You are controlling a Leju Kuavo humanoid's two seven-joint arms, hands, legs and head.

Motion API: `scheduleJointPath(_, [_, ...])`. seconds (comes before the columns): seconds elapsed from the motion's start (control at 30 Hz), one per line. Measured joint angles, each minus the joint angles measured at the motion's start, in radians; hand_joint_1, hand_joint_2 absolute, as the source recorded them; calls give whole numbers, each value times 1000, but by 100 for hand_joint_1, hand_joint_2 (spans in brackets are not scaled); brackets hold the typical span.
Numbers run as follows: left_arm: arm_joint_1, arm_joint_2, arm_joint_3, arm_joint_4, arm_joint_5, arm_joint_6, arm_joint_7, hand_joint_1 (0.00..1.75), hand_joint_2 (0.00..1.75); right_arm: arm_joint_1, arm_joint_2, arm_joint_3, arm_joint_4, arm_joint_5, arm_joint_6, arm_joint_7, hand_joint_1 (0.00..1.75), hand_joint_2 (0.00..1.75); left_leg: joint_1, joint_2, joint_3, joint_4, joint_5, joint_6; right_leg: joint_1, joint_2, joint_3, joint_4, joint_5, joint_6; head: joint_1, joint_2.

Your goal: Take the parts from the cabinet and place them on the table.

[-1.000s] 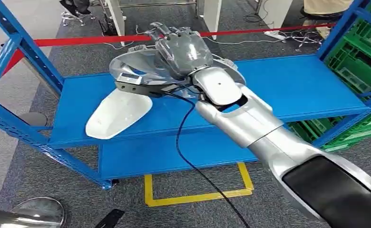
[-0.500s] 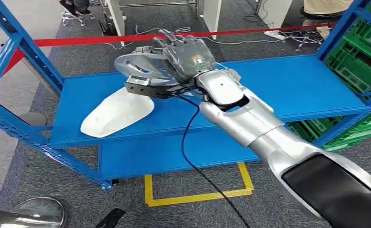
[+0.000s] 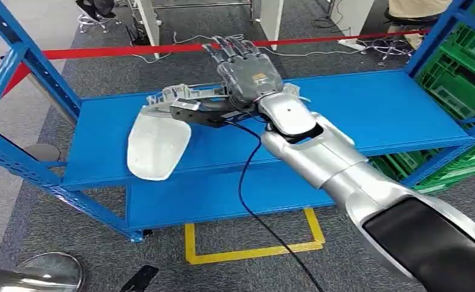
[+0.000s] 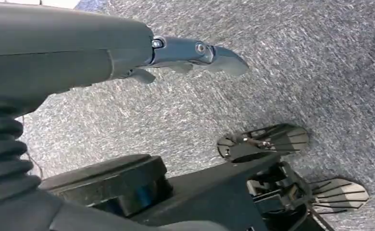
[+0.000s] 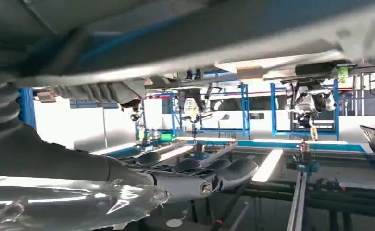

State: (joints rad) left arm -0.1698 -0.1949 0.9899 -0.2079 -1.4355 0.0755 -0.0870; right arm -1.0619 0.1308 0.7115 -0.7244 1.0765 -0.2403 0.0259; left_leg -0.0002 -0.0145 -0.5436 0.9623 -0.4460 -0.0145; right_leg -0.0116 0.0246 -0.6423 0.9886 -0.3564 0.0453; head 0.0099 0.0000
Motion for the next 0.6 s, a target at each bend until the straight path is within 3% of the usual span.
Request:
scheduleJointPath(0.23, [0,0,0,0,-3,-6,6,0,0,0,-2,0,1,0,0,0,0,0,0,0,0,0,0,0,0,0,0,0,0,0,0,0])
scheduleJointPath(0.27, [0,0,0,0,-2,-8,6,0,175,0,-2,0,1,0,0,0,0,0,0,0,0,0,0,0,0,0,0,0,0,0,0,0])
scheduleJointPath(0.6, [-1,0,0,0,2,-24,-6,0,175,1,-4,0,1,-2,-1,0,0,0,0,0,0,0,0,0,0,0,0,0,0,0,0,0])
